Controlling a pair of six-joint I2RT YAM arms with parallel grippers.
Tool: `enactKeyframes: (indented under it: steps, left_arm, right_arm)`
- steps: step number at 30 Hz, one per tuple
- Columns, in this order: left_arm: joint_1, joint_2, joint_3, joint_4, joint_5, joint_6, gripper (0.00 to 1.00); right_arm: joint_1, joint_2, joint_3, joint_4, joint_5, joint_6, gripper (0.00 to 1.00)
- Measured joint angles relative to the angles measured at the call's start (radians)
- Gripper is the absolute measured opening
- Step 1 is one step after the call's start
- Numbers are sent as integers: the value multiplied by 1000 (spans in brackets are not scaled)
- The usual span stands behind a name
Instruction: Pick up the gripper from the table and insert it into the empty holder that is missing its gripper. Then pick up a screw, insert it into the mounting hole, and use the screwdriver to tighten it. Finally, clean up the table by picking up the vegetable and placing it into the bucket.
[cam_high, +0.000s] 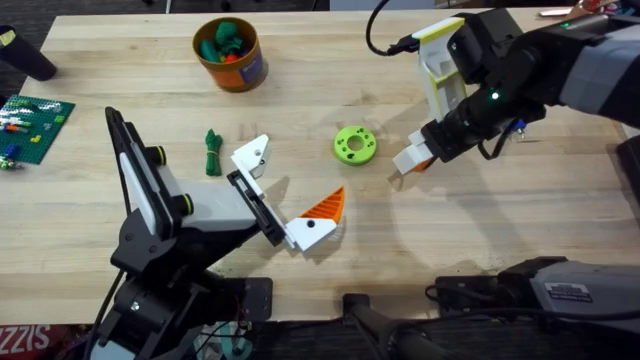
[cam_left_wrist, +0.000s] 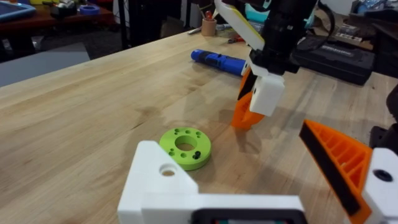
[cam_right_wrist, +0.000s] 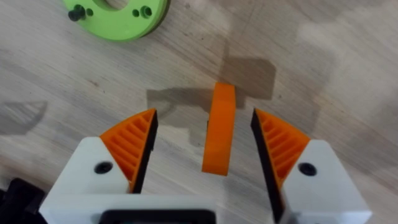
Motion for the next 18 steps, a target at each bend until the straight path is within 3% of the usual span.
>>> enactKeyframes:
  steps: [18]
  left_arm:
    - [0,2,1,4,-7,0,994]
  right_arm:
    - [0,11,-1,-15,45,0,892]
